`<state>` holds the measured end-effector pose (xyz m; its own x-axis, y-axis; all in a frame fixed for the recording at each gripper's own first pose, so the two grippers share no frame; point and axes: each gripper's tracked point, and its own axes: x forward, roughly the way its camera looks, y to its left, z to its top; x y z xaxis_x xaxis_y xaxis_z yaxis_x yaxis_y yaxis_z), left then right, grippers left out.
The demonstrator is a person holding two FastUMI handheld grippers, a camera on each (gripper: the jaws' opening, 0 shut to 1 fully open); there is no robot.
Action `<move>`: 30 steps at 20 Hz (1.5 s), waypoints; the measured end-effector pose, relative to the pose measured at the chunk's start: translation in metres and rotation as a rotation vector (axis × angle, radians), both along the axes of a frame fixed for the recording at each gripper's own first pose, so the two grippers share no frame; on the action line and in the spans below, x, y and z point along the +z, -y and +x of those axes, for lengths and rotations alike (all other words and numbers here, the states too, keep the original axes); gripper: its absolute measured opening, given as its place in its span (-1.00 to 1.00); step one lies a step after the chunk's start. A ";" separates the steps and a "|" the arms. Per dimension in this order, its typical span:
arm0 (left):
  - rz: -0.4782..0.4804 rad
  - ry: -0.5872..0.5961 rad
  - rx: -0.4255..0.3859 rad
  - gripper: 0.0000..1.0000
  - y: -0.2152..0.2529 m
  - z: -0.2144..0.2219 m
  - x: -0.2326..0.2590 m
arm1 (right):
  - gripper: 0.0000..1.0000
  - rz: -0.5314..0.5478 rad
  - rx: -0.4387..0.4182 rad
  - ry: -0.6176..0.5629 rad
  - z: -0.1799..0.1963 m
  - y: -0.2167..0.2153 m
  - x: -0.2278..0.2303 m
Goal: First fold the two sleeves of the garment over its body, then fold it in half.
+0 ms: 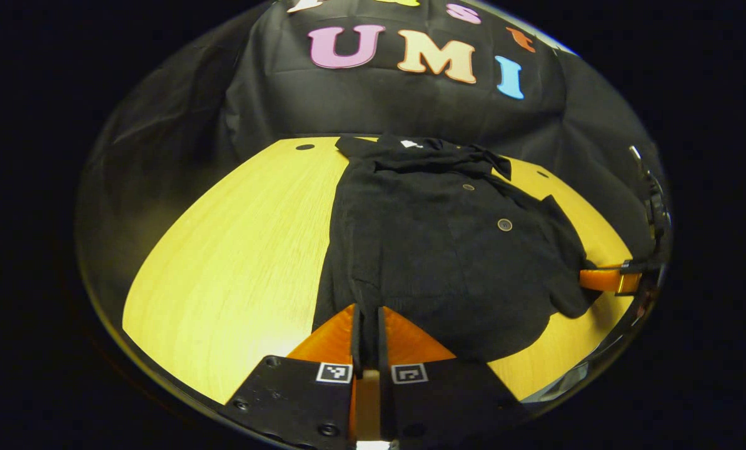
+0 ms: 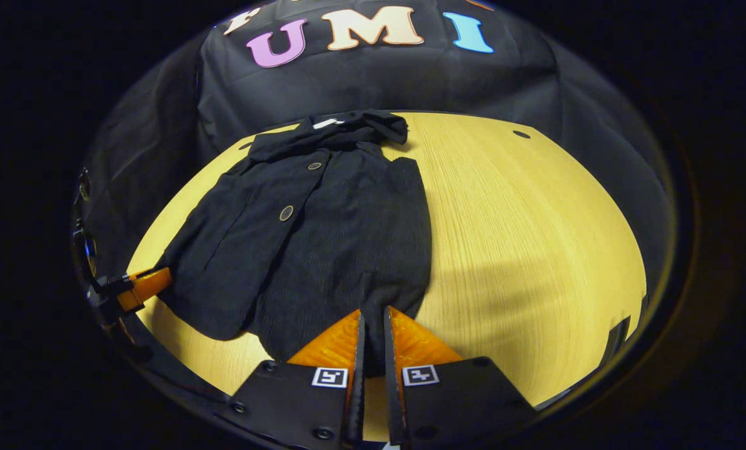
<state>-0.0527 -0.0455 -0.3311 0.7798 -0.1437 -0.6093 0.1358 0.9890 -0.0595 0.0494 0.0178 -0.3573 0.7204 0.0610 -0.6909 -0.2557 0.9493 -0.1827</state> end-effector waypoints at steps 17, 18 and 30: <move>0.013 -0.035 -0.037 -1.00 0.005 0.005 0.017 | -0.95 0.036 -0.075 0.000 -0.007 -0.013 0.006; -0.004 -0.024 -0.035 -1.00 0.007 0.010 0.025 | -0.96 0.038 -0.073 0.005 -0.007 -0.015 0.010; -0.062 0.149 -0.103 -1.00 0.023 0.071 0.132 | -0.96 0.114 -0.020 0.211 0.023 -0.050 0.128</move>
